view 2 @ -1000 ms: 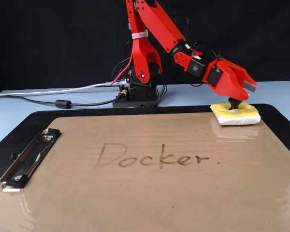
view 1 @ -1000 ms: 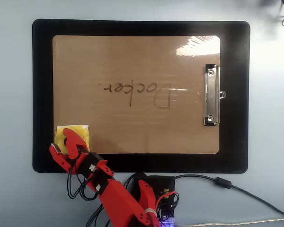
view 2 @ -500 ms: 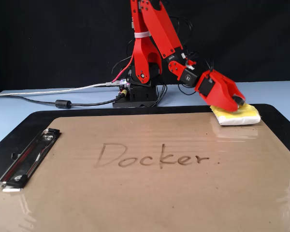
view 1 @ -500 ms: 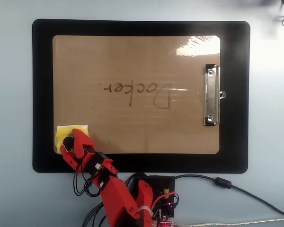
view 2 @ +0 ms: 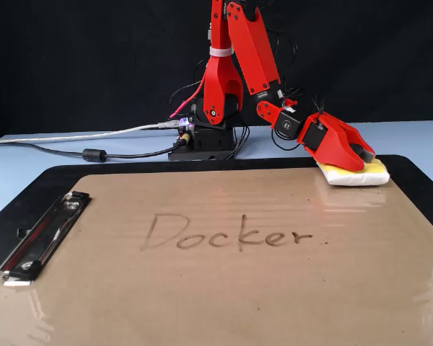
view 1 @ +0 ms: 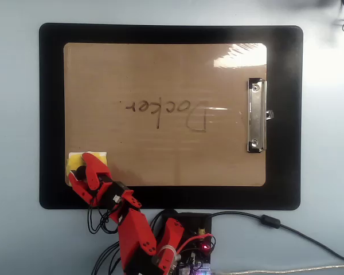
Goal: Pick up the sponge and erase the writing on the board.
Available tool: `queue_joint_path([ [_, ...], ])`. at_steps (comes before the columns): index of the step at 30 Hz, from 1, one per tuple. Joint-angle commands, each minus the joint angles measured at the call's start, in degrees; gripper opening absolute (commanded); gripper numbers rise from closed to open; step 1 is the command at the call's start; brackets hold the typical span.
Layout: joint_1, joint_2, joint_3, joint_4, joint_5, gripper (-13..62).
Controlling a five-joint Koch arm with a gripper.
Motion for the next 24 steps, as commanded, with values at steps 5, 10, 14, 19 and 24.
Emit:
queue_joint_path([
  [5,-0.7,4.39,2.46,-2.81,1.32,12.5],
  [10,-0.35,8.53,5.8,-2.9,1.76,-1.2],
  [14,0.18,7.91,5.19,-3.34,1.93,-7.8],
  [19,3.6,8.0,5.01,-4.31,1.67,-7.8],
  [24,17.93,9.67,5.45,-4.66,2.11,-7.9],
])
